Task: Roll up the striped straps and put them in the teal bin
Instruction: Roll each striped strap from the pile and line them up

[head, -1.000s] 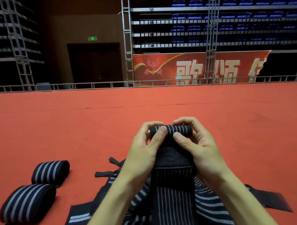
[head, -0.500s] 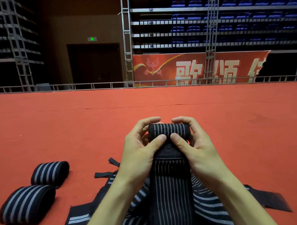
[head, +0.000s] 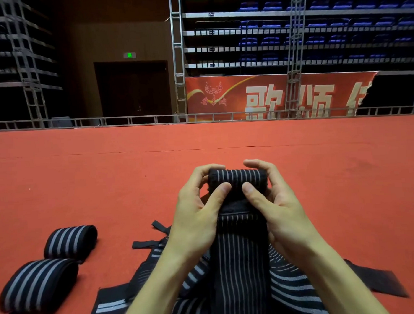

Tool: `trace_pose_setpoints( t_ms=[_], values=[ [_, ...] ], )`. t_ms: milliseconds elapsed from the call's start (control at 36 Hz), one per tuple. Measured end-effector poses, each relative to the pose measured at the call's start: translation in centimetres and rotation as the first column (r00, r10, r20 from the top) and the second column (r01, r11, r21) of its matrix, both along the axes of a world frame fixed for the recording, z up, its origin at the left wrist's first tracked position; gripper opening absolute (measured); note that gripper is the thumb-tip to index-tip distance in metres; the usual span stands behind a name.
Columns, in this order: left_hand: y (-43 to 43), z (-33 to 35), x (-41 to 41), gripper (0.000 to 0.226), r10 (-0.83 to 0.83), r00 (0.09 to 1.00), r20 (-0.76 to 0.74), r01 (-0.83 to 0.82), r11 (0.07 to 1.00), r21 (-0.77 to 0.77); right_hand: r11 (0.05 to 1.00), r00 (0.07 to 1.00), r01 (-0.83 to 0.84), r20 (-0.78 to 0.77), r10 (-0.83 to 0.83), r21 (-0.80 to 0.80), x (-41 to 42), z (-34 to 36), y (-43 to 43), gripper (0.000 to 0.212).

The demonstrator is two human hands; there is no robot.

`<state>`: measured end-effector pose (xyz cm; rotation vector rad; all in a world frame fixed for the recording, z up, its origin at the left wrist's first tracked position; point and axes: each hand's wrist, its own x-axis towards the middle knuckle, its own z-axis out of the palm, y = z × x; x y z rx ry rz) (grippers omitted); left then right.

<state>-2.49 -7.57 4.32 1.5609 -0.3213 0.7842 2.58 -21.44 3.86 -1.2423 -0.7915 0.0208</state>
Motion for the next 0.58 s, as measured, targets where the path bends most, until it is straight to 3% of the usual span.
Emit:
trace_pose_setpoints(
  t_ms=[111,333,583],
  values=[
    [-0.01,0.09,-0.12,0.026,-0.021,1.0,0.003,0.021,1.0,-0.012,0.999,0.998,0.041,0.041,-0.042,0.02,-0.01,0.12,0.13,0.022],
    [-0.19,0.15,-0.43,0.034,-0.149,0.988,-0.024,0.146,0.983,-0.116,0.999,1.0,-0.005,0.013,0.004,0.052,0.13,-0.01,-0.11,0.028],
    [-0.2,0.08,-0.26,0.016,-0.22,0.973,-0.072,0.205,0.964,-0.17,0.996,0.999,-0.034,-0.015,0.035,0.077,0.07,-0.01,-0.03,0.026]
  ],
)
